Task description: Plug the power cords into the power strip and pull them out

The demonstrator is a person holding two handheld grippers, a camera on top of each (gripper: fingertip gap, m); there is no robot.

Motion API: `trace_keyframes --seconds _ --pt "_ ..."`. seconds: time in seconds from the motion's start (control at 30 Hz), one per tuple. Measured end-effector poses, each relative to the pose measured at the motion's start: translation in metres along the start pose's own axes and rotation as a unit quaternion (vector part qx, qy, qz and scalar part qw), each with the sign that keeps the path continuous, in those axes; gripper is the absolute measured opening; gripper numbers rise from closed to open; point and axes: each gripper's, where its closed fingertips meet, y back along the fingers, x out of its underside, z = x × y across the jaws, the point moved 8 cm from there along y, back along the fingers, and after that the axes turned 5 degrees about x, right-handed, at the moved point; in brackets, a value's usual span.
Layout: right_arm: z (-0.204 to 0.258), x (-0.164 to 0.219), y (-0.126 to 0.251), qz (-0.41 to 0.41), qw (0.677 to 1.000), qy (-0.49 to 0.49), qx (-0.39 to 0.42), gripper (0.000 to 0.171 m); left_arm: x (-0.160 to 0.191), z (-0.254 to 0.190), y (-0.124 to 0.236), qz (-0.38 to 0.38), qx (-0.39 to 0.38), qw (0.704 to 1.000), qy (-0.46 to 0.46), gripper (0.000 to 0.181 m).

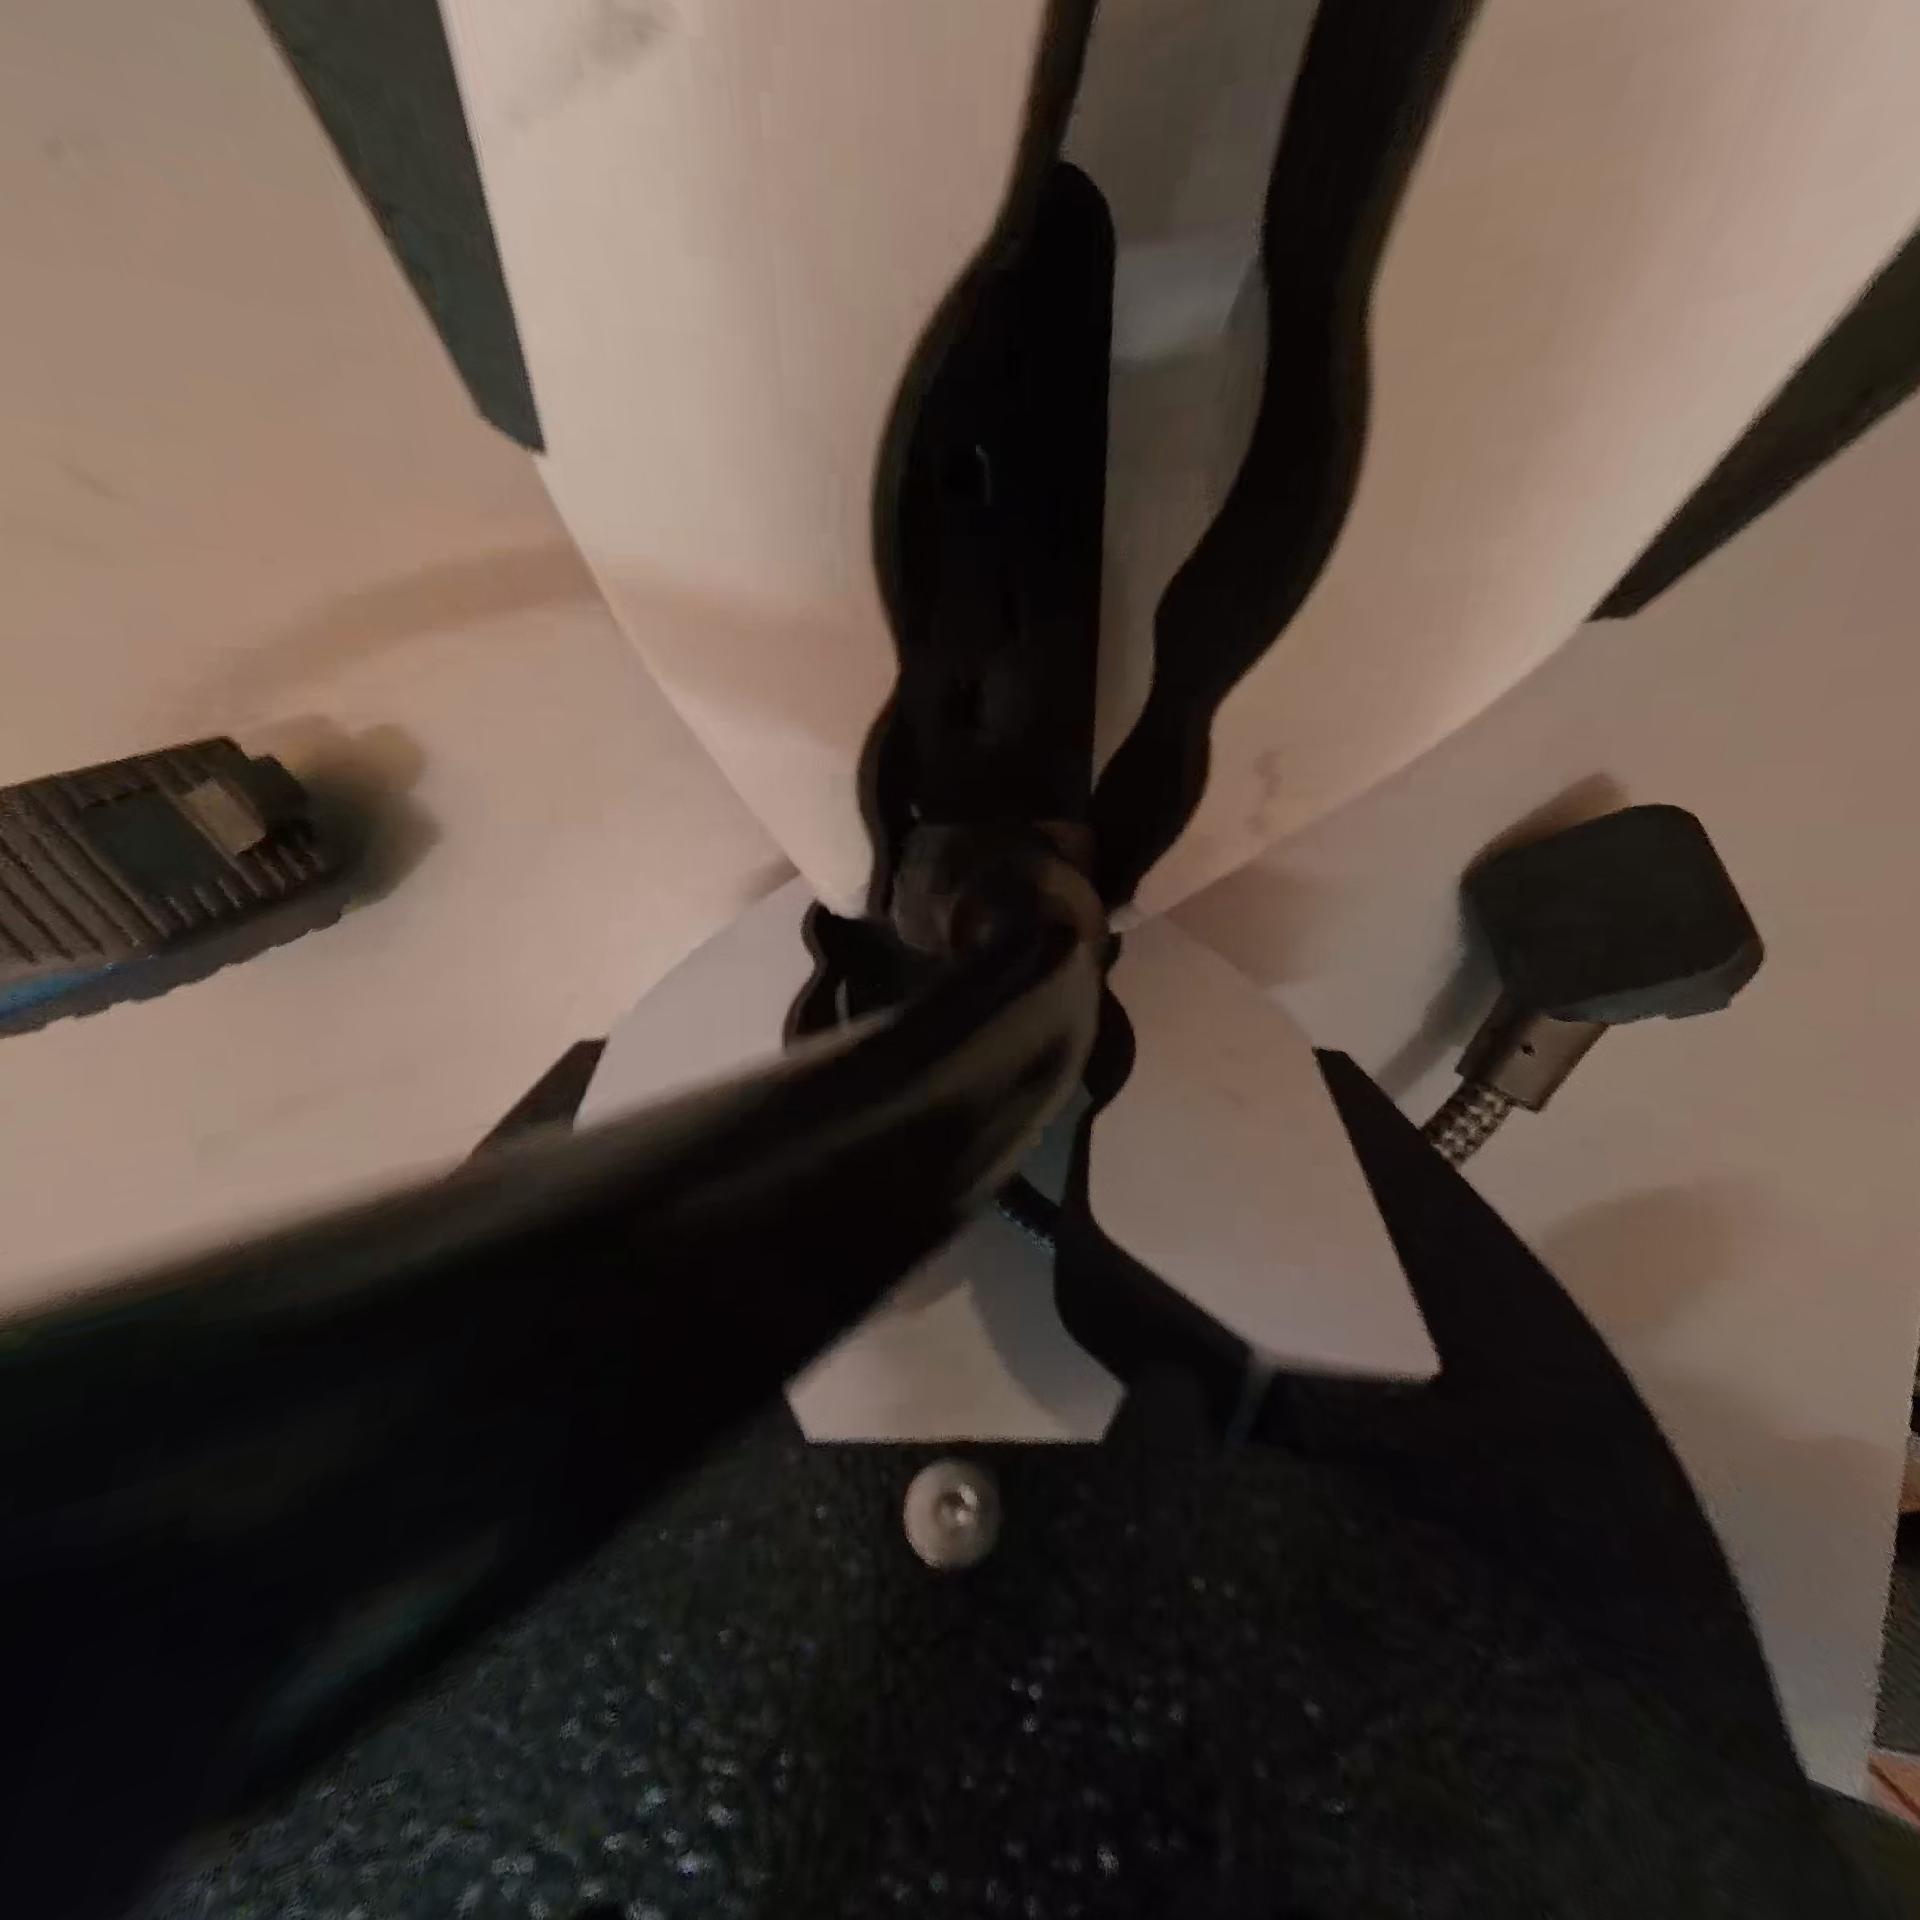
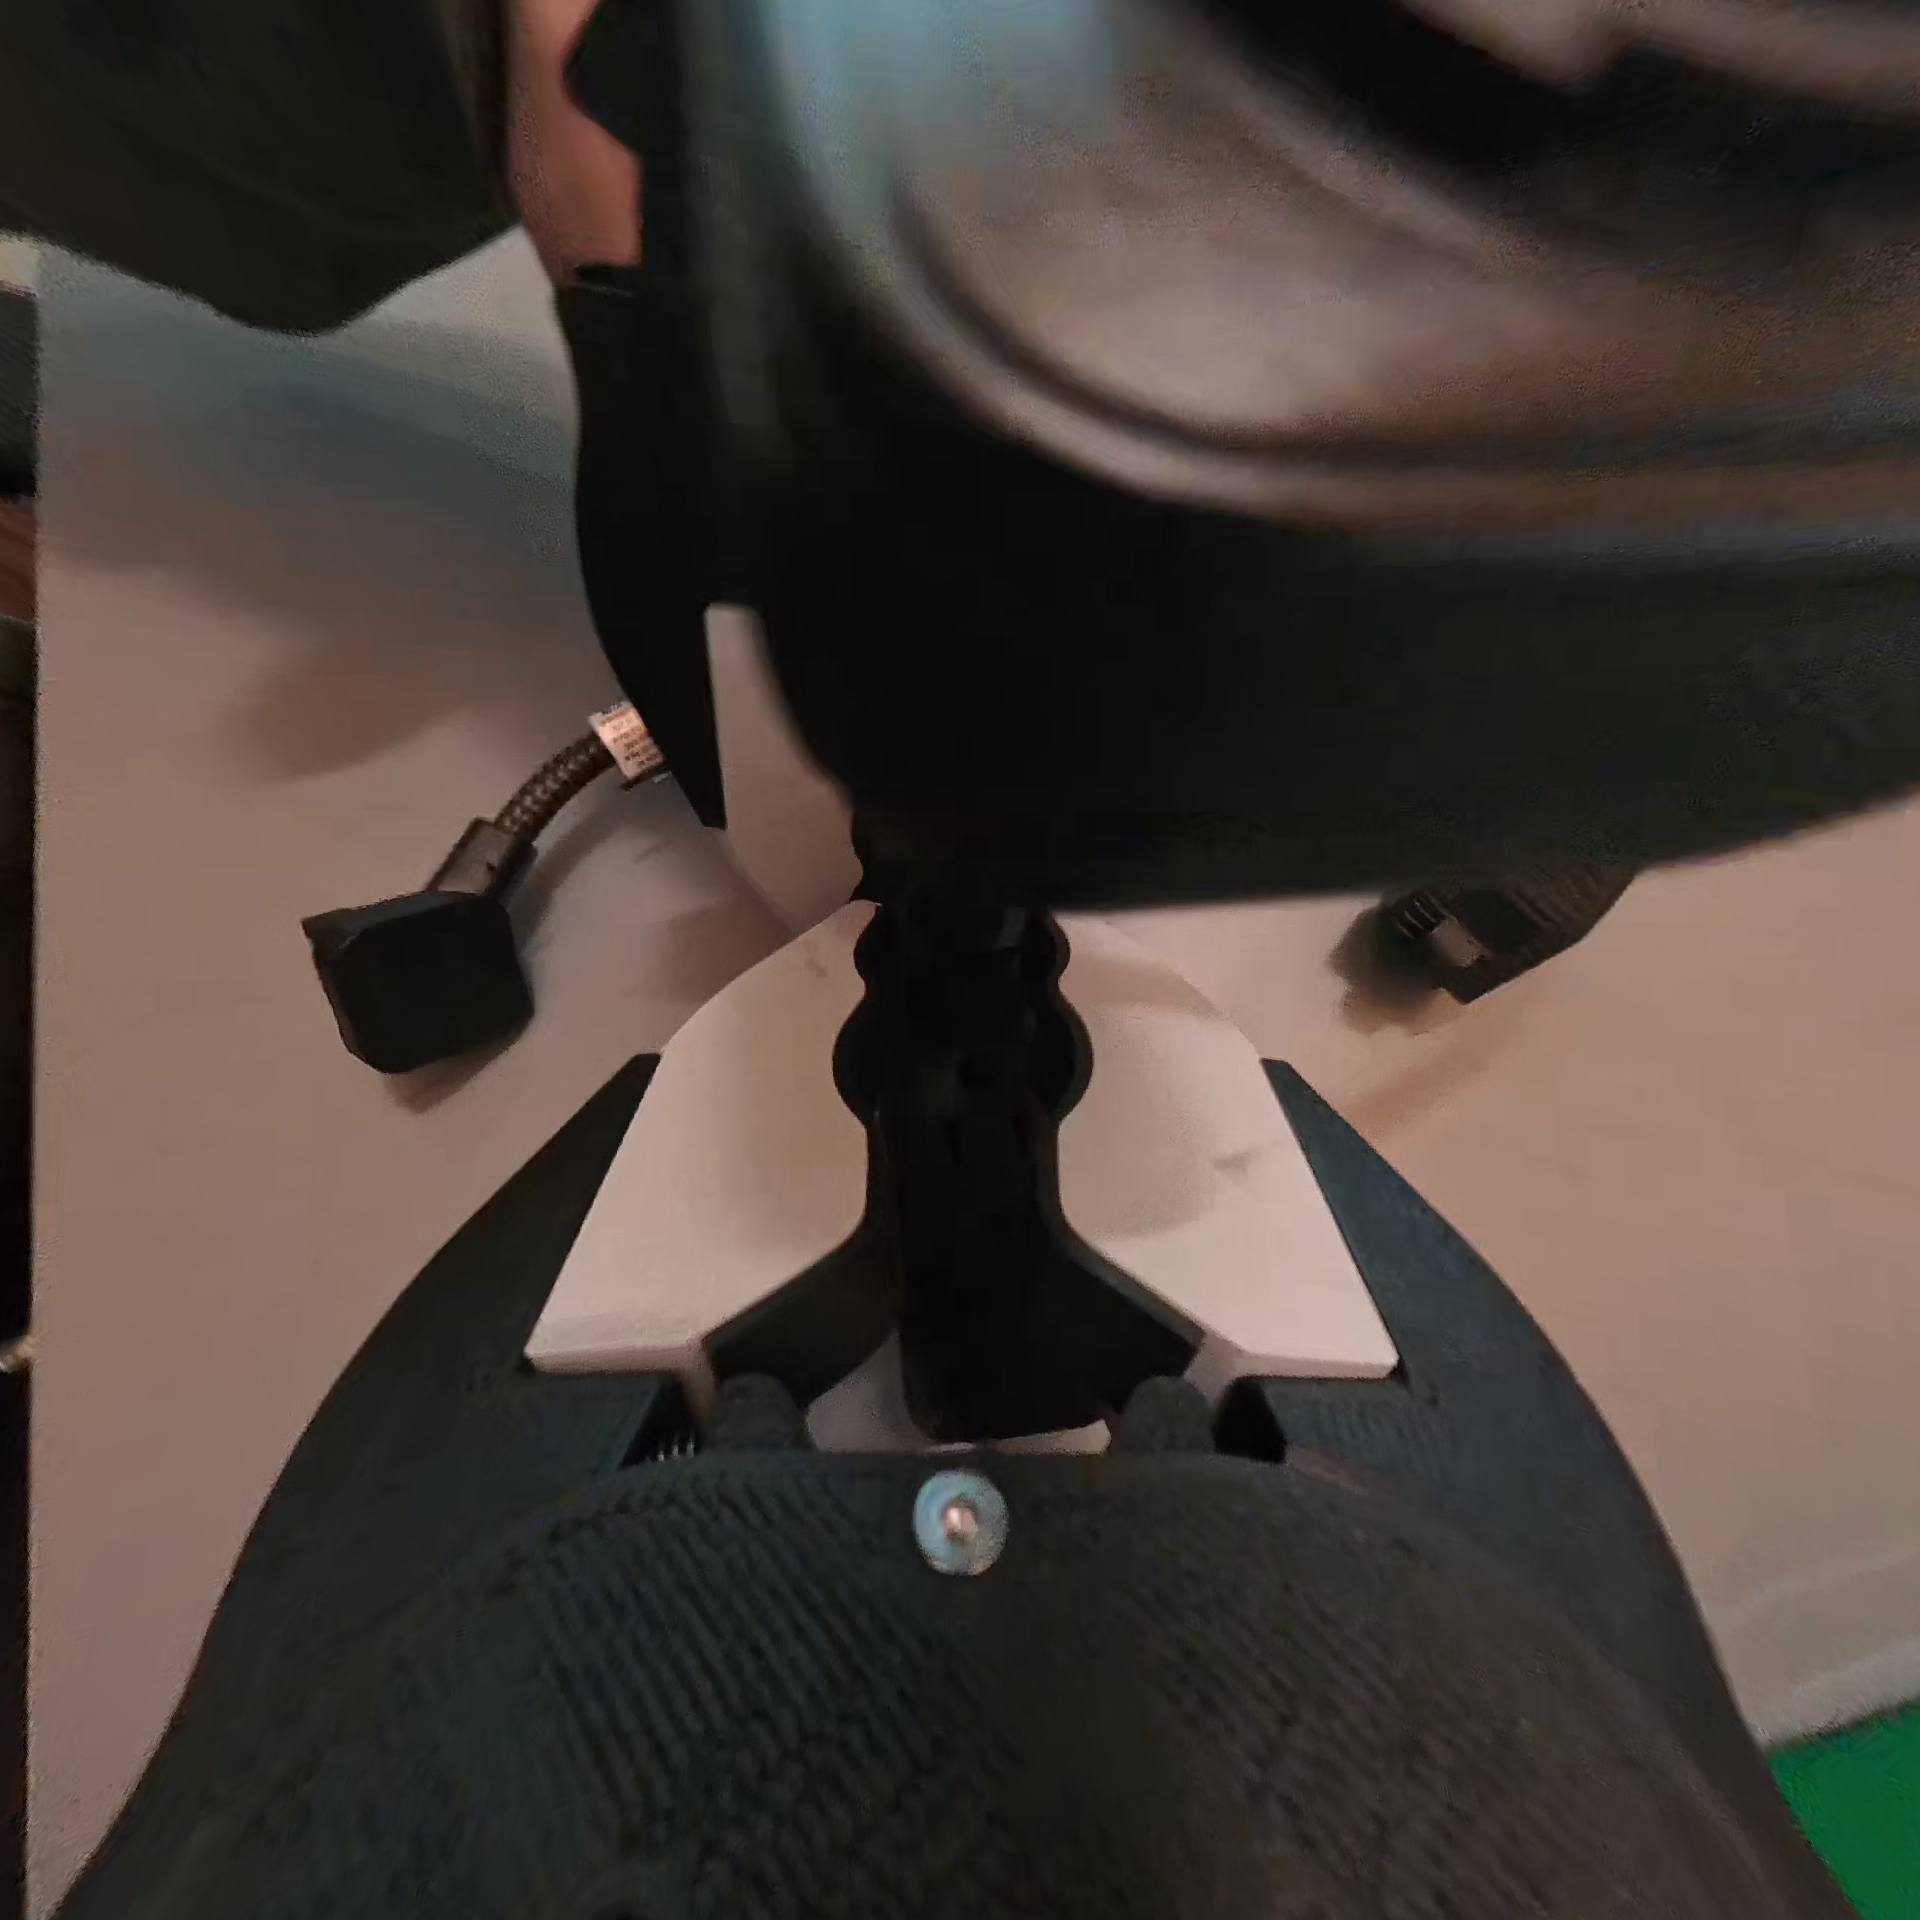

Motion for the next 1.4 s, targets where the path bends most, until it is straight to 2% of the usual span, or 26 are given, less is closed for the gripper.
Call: trace_keyframes --seconds 0.03,0.13,0.23,0.43,0.67,0.83,0.97,1.03,1.1,1.17,1.27,1.4 --pt "0.001 -0.001 0.002 0.005 1.000 0.012 0.000 0.024 -0.001 -0.001 -0.001 -0.008 0.002 1.000 -0.004 0.043" --pt "-0.002 0.004 0.002 -0.024 0.999 -0.020 -0.009 0.024 -0.003 -0.002 -0.001 -0.004 -0.002 1.000 0.010 0.043" --pt "0.005 0.000 0.004 -0.005 1.000 0.003 0.002 0.024 -0.005 -0.005 -0.002 0.001 0.006 1.000 -0.009 0.044" --pt "-0.002 -0.001 0.003 -0.015 1.000 -0.019 -0.013 0.022 -0.008 -0.004 -0.001 0.029 0.005 1.000 0.004 0.043" --pt "0.006 0.001 0.009 0.011 1.000 -0.001 0.015 0.024 -0.012 -0.008 -0.004 0.014 0.004 1.000 -0.013 0.043" --pt "0.005 0.008 0.009 -0.015 0.999 -0.036 0.015 0.025 -0.011 -0.008 -0.005 -0.013 0.006 1.000 -0.009 0.043" --pt "0.012 0.004 0.011 0.002 0.999 -0.033 0.025 0.025 -0.014 -0.013 -0.004 0.022 0.012 0.999 -0.029 0.043" --pt "0.014 -0.006 0.021 0.000 0.999 -0.025 0.039 0.025 -0.019 -0.015 0.008 0.014 0.015 0.999 -0.036 0.043" --pt "0.013 -0.028 0.047 -0.021 0.998 -0.018 0.050 0.026 -0.033 -0.021 0.037 -0.004 0.019 0.998 -0.054 0.044" --pt "0.007 -0.063 0.089 -0.026 0.996 0.016 0.081 0.026 -0.059 -0.026 0.085 -0.005 -0.007 0.996 -0.090 0.044" --pt "-0.011 -0.140 0.172 -0.027 0.986 0.084 0.138 0.025 -0.116 -0.031 0.187 0.006 -0.073 0.986 -0.151 0.044" --pt "-0.034 -0.243 0.285 -0.045 0.972 0.126 0.193 0.025 -0.187 -0.043 0.331 -0.006 -0.133 0.974 -0.182 0.043"
